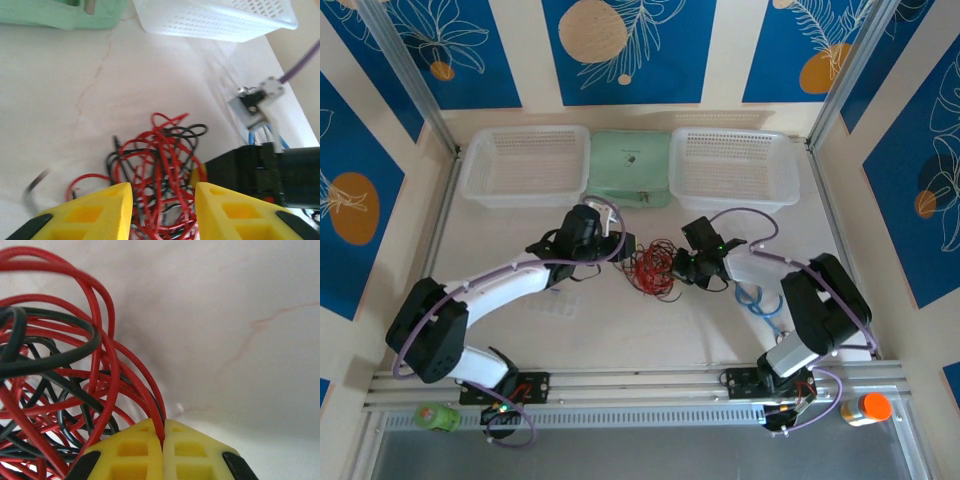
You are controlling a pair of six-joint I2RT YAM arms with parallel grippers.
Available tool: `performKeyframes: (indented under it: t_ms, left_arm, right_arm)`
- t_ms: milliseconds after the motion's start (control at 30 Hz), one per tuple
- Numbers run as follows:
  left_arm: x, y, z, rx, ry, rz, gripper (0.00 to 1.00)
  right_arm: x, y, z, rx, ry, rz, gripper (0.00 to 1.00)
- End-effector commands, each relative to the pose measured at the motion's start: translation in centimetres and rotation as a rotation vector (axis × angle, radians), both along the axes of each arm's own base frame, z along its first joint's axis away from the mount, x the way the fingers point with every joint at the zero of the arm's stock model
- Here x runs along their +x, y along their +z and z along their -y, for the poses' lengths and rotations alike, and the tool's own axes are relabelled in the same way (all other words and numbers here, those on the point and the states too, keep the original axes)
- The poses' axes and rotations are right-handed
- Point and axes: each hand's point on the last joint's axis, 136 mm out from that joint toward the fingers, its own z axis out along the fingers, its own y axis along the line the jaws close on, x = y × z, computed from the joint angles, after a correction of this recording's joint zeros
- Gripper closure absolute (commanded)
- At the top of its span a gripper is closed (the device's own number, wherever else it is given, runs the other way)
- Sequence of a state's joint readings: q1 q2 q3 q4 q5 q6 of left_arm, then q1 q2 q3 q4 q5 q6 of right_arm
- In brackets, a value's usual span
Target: Untangle the cables
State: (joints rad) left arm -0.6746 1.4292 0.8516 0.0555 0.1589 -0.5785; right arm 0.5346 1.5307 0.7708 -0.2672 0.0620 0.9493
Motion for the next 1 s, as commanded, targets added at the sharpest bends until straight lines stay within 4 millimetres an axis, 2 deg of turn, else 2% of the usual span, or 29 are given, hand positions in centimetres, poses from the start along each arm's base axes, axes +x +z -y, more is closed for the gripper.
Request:
performKeyframes:
  t_ms: [0,133,200,300,500,600,733,767,833,967]
  left_arm:
    - [-0.3,-1.7,-1.5,0.091,0.026,-0.008,0.56]
    - [-0.8,-1.1,0.2,0.038,-0.053,-0.010,0.35]
    - [-1.1,-0.5,1.4,0.008,-0.100,-0.007,0.28]
    - [-1.2,-0.8,3.2,0.011,-0.160,-0.023,0.25]
    - [-0.7,-4.2,6.3,0.055,-0.236,-0.084,0.27]
    - [-0.3,-5.9,6.5,0.091,-0.230,-0.098,0.36]
    - [0.5,-6.6,4.6,0.189,-0.162,-0.075,0.78]
    - [0.8,-6.4,3.8,0.218,-0.128,-0.062,0.86]
    - [1.2,-5.7,2.0,0.268,-0.060,-0.033,0.91]
    - [1.7,-3.3,-1.7,0.332,0.072,0.025,0.90]
  right_arm:
    - [-1.0,0.1,2.3,-0.110,0.007,0.007,1.00]
    - [-1.0,0.4,2.1,-0.117,0.038,0.017,1.00]
    - [-1.0,0.5,1.8,-0.114,0.058,0.024,1.00]
    - [-0.9,0.8,1.4,-0.110,0.104,0.042,1.00]
    - [-0.8,2.3,0.9,-0.093,0.197,0.111,1.00]
    - [-1.0,3.1,0.9,-0.081,0.218,0.148,1.00]
    - [-1.1,3.7,1.7,-0.103,0.205,0.157,1.00]
    - [-1.2,3.6,2.2,-0.117,0.188,0.146,1.00]
    - [-1.3,3.4,3.5,-0.152,0.146,0.112,1.00]
    - [-1.8,2.7,5.5,-0.216,0.083,0.053,1.00]
